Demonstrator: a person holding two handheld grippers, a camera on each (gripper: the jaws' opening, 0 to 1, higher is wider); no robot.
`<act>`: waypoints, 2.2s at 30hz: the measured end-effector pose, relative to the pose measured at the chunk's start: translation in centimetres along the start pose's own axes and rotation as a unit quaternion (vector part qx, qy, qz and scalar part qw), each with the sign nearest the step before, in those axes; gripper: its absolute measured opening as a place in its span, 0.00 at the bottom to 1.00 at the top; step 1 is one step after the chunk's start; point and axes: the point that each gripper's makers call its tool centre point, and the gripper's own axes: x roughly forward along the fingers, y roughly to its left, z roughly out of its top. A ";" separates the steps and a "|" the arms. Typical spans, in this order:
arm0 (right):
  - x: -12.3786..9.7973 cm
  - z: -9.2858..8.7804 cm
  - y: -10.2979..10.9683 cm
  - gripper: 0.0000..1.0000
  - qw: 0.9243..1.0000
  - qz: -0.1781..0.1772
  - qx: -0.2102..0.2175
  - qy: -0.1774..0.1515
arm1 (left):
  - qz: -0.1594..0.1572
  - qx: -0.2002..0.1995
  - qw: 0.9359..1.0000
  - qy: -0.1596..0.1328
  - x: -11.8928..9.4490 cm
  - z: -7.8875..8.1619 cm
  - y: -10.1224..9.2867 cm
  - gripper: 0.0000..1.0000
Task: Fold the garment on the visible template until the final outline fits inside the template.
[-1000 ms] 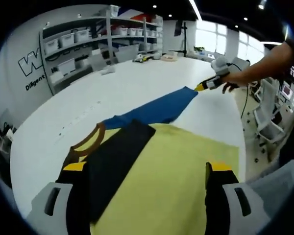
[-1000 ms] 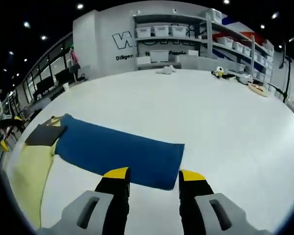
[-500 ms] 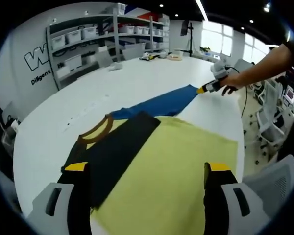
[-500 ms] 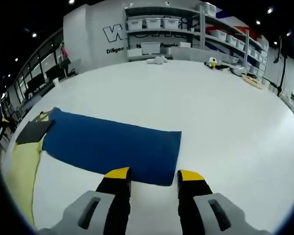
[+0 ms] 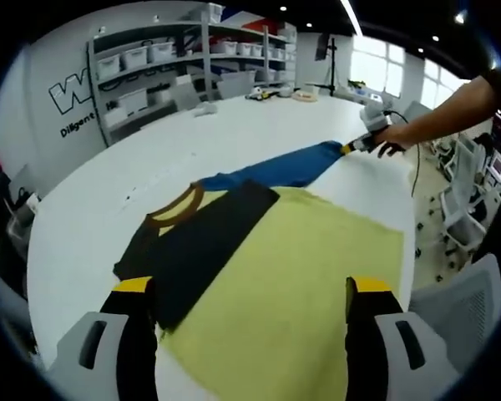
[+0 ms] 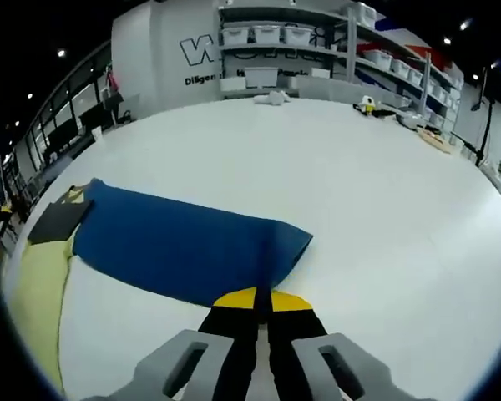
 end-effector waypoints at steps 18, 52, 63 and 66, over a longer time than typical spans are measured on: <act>-3.2 4.8 1.8 0.00 0.998 0.019 -0.015 -0.062 | 0.027 -0.012 0.999 -0.027 -2.5 -1.2 1.4 0.99; -10.5 16.2 12.5 0.00 0.983 0.045 -0.087 -0.156 | 0.053 -0.037 0.995 -0.077 -8.0 -4.0 4.7 0.94; -13.4 19.9 17.2 0.00 0.975 0.067 -0.091 -0.193 | 0.046 -0.034 0.995 -0.076 -8.4 -5.5 5.9 0.94; -14.0 20.6 18.6 0.00 0.973 0.074 -0.092 -0.198 | 0.044 -0.033 0.995 -0.080 -8.6 -6.2 6.1 0.95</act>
